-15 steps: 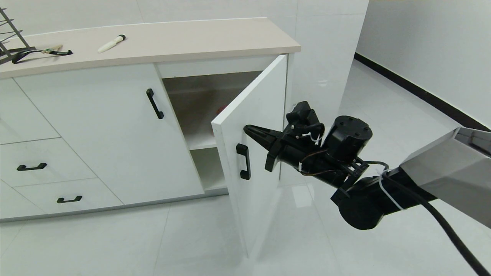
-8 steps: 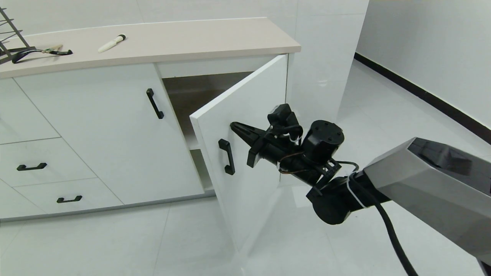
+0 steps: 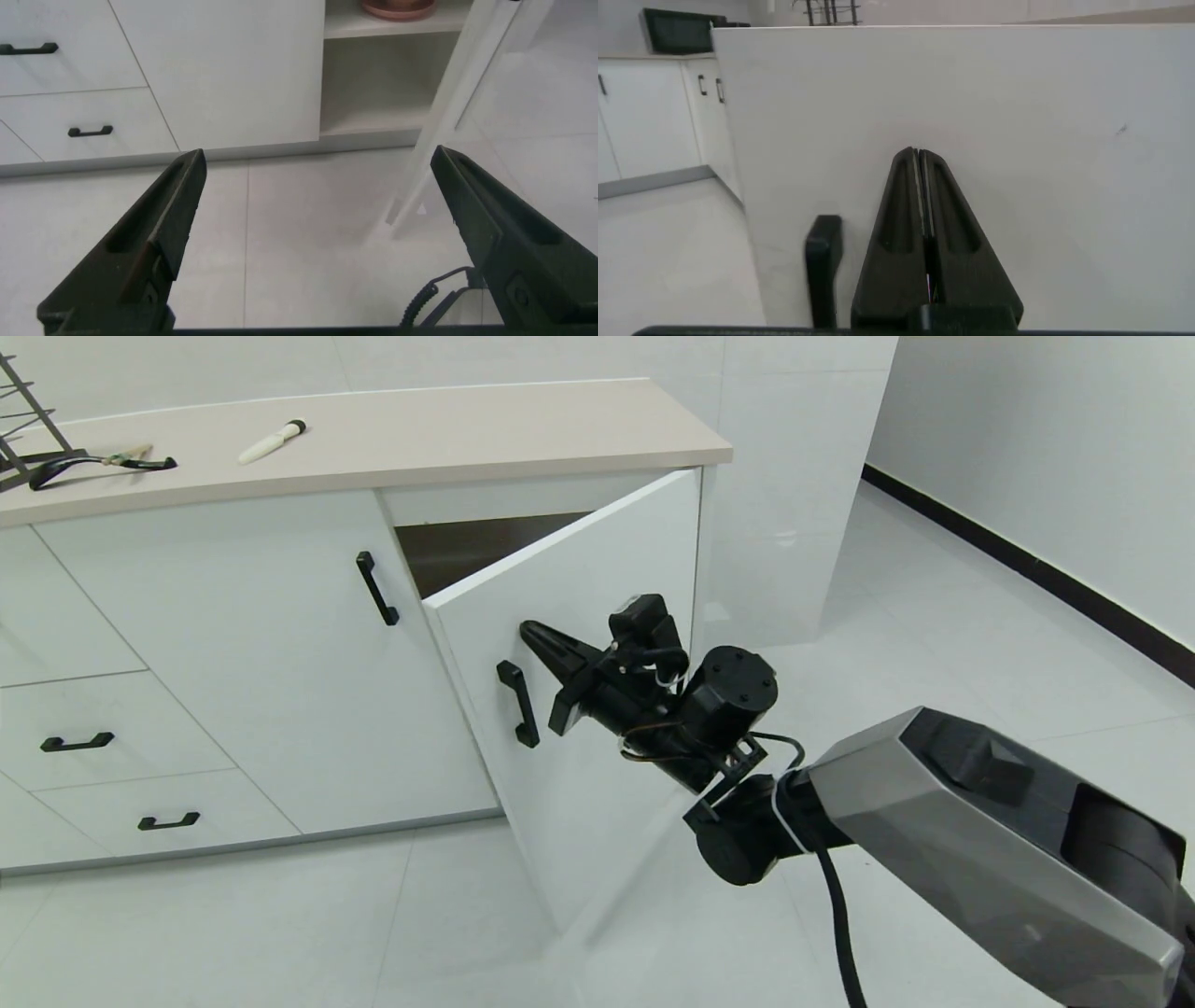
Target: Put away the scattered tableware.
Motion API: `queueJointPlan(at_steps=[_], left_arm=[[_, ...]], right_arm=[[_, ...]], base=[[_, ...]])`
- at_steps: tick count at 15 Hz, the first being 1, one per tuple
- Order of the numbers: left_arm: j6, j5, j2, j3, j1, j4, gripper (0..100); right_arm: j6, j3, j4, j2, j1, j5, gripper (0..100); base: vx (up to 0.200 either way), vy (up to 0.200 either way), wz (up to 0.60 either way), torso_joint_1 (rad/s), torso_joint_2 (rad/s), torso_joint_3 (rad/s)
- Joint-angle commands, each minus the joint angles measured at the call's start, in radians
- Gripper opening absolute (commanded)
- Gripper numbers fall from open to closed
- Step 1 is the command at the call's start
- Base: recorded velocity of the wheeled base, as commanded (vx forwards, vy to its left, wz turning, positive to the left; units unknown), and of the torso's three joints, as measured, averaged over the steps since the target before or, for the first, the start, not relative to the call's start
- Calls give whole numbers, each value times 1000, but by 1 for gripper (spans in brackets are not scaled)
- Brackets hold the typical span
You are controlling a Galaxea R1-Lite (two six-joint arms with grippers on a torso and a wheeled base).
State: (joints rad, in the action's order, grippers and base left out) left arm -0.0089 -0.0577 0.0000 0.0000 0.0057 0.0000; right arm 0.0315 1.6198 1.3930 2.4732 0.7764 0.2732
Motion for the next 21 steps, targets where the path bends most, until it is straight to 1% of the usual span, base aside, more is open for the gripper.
queueJointPlan(at_steps=[1,4,6,7,9,10,12,14,15,16,17,19,20,21], left_arm=[[0,-1,0,0,0,0,100],[0,-1,0,0,0,0,100],[0,-1,0,0,0,0,100],[0,-1,0,0,0,0,100],[0,-1,0,0,0,0,100],[0,-1,0,0,0,0,100],[1,-1,0,0,0,0,100],[9,-1,0,0,0,0,100],[9,-1,0,0,0,0,100],[6,-1,0,0,0,0,100],[6,-1,0,0,0,0,100],[3,-1,0,0,0,-2,100],[3,-1,0,0,0,-2,100],[3,-1,0,0,0,-2,100]], right_arm=[[-1,22,3,50,15,0,0],[-15,25,12,46,21,0,0],[-53,23,74,26,26,1,0],[-59,15,78,7,29,0,0],[-59,-47,81,-63,27,0,0],[-59,-116,92,-120,32,0,0],[-62,-296,107,-246,60,0,0],[-76,-664,146,-471,75,-2,0],[-82,-795,147,-577,66,-3,0],[-82,-931,147,-708,14,-3,0],[-81,-1028,147,-803,-45,-3,0],[-74,-1324,139,-1080,-275,14,0],[-74,-1324,139,-1080,-275,14,0],[-73,-1620,124,-1398,-511,63,0]], base=[[0,0,0,0,0,0],[0,0,0,0,0,0],[0,0,0,0,0,0],[0,0,0,0,0,0],[0,0,0,0,0,0],[0,0,0,0,0,0],[0,0,0,0,0,0],[0,0,0,0,0,0],[0,0,0,0,0,0],[0,0,0,0,0,0],[0,0,0,0,0,0],[0,0,0,0,0,0],[0,0,0,0,0,0],[0,0,0,0,0,0]])
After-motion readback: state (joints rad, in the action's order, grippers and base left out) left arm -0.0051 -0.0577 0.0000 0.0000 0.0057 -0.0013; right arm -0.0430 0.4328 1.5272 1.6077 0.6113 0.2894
